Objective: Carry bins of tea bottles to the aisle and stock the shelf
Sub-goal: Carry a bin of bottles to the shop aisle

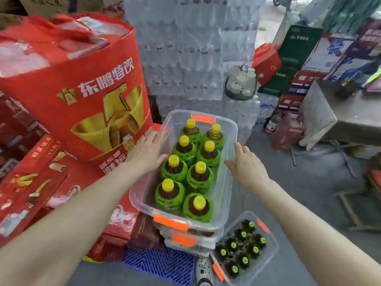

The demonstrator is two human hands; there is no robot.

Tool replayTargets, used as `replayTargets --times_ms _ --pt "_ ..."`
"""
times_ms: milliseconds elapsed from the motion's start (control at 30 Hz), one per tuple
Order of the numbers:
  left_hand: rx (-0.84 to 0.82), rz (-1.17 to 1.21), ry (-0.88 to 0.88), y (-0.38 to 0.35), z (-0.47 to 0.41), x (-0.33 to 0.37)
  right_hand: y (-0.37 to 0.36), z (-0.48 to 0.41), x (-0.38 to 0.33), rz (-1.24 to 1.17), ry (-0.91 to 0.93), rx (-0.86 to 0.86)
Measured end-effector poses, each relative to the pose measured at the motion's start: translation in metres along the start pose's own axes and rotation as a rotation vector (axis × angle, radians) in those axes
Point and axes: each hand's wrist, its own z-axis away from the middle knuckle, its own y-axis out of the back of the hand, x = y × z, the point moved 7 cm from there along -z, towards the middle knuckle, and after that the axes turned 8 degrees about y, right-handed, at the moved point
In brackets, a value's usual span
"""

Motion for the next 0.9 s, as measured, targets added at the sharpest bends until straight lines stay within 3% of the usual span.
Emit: replayTargets --times_ms 200,333,567,900 --pt "-0.113 0.163 0.286 -0.042 -0.031 -0.019 -0.051 -0.029 0.025 -0.379 -0.248 -0.047" --pt "-0.067 0.193 0.369 -0.043 -0.038 -0.021 -0.060 -0.034 0.029 -0.491 -0.340 -0.049" --pt "-0.058 0.340 0.466 -0.024 -0.009 -0.016 -0.039 -0.022 0.030 -0.557 -0.348 -0.063" --pt "0.065 0.503 0.527 -0.012 0.170 -0.015 -0.005 0.102 0.007 -0.484 -0.206 0.008"
